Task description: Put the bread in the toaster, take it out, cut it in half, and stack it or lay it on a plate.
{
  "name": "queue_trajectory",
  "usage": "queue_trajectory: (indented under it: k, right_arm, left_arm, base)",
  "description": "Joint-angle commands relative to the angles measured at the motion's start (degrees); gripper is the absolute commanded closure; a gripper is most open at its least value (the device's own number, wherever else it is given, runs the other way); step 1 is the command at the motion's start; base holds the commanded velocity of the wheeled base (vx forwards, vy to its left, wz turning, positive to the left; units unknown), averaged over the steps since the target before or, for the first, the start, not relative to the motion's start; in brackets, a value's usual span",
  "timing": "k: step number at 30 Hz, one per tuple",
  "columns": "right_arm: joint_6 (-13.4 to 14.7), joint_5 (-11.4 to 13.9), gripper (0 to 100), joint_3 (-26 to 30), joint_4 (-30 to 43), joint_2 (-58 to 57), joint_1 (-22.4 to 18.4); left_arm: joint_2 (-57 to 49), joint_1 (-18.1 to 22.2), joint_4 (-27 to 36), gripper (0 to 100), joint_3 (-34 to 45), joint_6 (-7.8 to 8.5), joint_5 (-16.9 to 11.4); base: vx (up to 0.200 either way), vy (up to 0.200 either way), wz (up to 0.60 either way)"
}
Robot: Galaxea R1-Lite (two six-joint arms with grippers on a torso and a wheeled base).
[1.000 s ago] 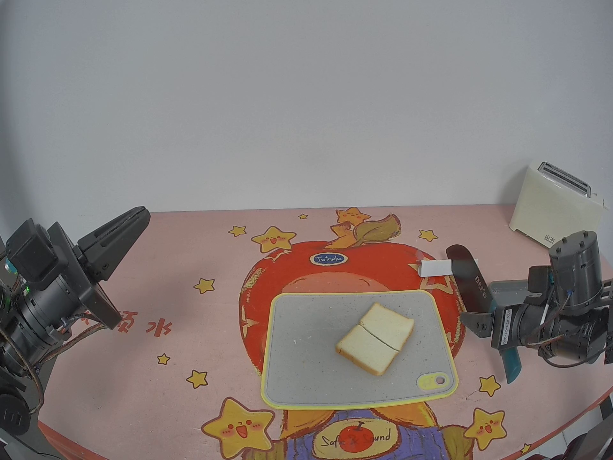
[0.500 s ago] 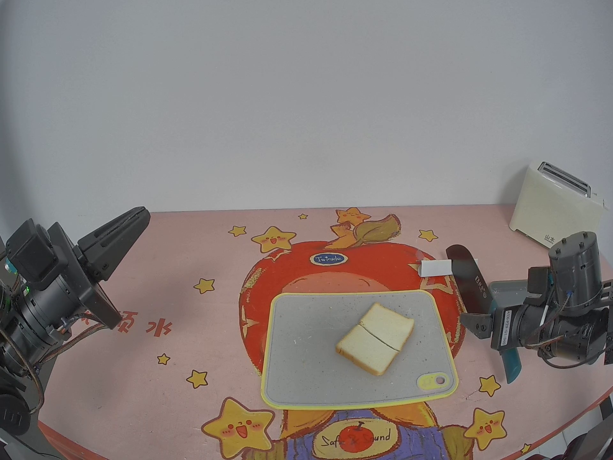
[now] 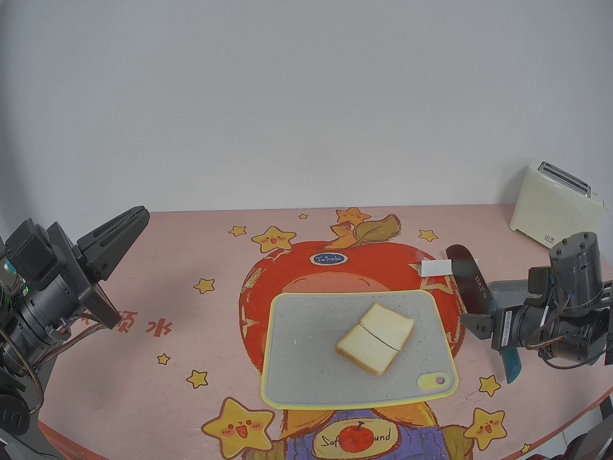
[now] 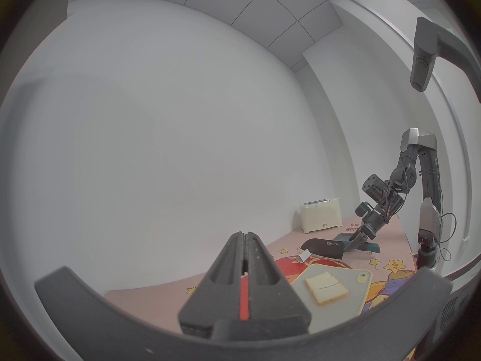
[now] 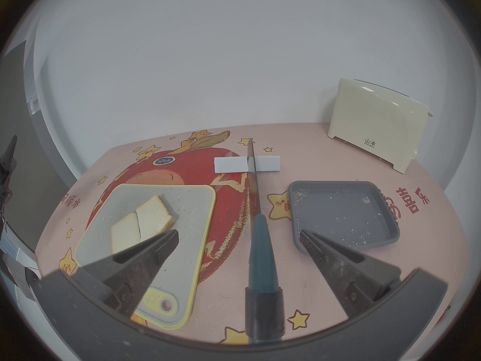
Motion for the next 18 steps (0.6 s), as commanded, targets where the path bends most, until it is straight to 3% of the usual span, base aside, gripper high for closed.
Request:
queue_trajectory:
  k: [1, 18]
  right_arm:
    - [-0.6, -0.1, 0, -0.1, 0.0, -0.3, 0.0]
    - [-7.7, -0.3, 0, 0.2, 0.8, -5.8, 2.2]
  left_arm:
    - [0.1, 0.0, 0.0, 100, 0.0, -0.01, 0.0]
    - [0.2, 0.0, 0.0, 100, 0.2, 0.08, 0.0]
  base:
    - [0.000, 0.000, 0.00]
    - [0.000, 0.000, 0.00]
